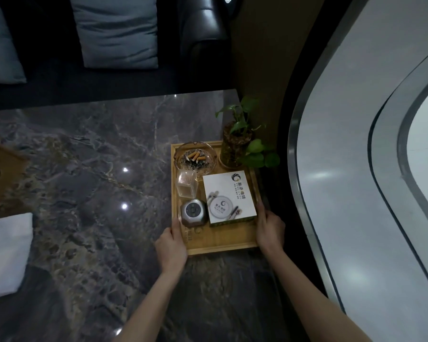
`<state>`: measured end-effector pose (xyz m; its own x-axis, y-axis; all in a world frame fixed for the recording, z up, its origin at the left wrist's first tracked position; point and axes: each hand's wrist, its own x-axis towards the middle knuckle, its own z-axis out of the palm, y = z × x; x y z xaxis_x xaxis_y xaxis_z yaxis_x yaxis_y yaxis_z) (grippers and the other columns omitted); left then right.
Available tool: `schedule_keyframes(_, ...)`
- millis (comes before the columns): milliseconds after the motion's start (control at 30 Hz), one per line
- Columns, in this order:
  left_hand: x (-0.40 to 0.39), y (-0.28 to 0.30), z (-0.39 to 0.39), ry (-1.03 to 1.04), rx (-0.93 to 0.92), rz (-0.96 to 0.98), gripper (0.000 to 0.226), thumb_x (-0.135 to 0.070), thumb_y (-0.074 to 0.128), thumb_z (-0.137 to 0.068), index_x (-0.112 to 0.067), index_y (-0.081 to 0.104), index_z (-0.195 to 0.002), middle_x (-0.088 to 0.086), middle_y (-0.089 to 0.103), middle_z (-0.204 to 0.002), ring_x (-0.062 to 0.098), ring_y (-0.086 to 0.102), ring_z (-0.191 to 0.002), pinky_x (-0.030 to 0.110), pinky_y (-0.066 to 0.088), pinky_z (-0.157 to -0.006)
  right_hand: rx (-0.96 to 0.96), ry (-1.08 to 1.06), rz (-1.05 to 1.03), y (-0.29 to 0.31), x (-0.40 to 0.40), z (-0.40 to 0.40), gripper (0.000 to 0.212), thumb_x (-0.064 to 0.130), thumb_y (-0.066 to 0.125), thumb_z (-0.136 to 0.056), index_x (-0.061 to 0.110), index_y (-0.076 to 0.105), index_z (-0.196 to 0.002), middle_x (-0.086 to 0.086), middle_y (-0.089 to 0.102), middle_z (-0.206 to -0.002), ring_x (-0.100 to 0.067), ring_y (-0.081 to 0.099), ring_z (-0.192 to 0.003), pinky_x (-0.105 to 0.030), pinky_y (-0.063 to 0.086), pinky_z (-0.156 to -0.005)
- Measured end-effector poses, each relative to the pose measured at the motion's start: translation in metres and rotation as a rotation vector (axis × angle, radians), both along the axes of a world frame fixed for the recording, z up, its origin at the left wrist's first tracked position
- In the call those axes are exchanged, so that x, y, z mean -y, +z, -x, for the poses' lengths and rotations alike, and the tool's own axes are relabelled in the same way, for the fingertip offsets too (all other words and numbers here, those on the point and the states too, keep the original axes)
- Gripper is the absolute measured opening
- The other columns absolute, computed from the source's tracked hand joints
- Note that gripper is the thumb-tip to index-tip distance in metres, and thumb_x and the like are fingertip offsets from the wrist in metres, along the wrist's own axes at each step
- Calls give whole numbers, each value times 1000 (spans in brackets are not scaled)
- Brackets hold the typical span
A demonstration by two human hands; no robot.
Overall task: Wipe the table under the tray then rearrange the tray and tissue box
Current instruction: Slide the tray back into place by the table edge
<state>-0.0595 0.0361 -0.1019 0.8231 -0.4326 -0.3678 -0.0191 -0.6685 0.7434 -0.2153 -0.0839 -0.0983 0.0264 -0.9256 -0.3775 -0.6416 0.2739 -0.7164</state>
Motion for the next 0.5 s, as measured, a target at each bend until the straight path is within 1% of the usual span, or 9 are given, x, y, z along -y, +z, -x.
schedule_keyframes(133, 1, -1, -1, -27, 0, -12, 58, -44, 31, -94, 1, 62, -78, 14, 62, -78, 29, 59, -77, 39, 45, -74, -22, 9, -5, -1, 1, 1, 57, 47, 31, -95, 3, 68, -90, -14, 69, -87, -16, 53, -62, -25, 40, -57)
schedule_keyframes(267, 2, -1, -4, -106, -8, -44, 56, -43, 27, -95, -4, 60, -74, 13, 62, -79, 26, 59, -75, 34, 44, -71, -54, 37, -5, 1, 4, 1, 56, 45, 31, -96, 2, 66, -96, -18, 69, -91, -28, 61, -76, -28, 41, -64)
schedule_keyframes(367, 1, -2, -9, -192, 29, -108, 58, -43, 29, -95, 1, 62, -82, 17, 65, -87, 27, 61, -79, 37, 48, -76, -126, 92, 10, 4, 4, 3, 44, 34, 34, -98, -1, 60, -104, -22, 67, -97, -36, 63, -87, -32, 46, -68)
schedule_keyframes(433, -1, 0, -14, -266, 91, -159, 57, -42, 28, -95, 1, 63, -83, 18, 66, -88, 26, 61, -77, 37, 49, -74, -207, 171, 43, 7, 2, 4, 38, 28, 33, -99, -2, 57, -106, -23, 66, -96, -36, 63, -84, -32, 47, -66)
schedule_keyframes(500, -2, 6, -18, -352, 166, -216, 56, -41, 25, -96, -2, 63, -80, 16, 66, -86, 26, 60, -74, 36, 49, -71, -308, 272, 93, 10, 0, 5, 36, 25, 32, -99, -2, 55, -105, -21, 67, -92, -34, 63, -79, -29, 44, -60)
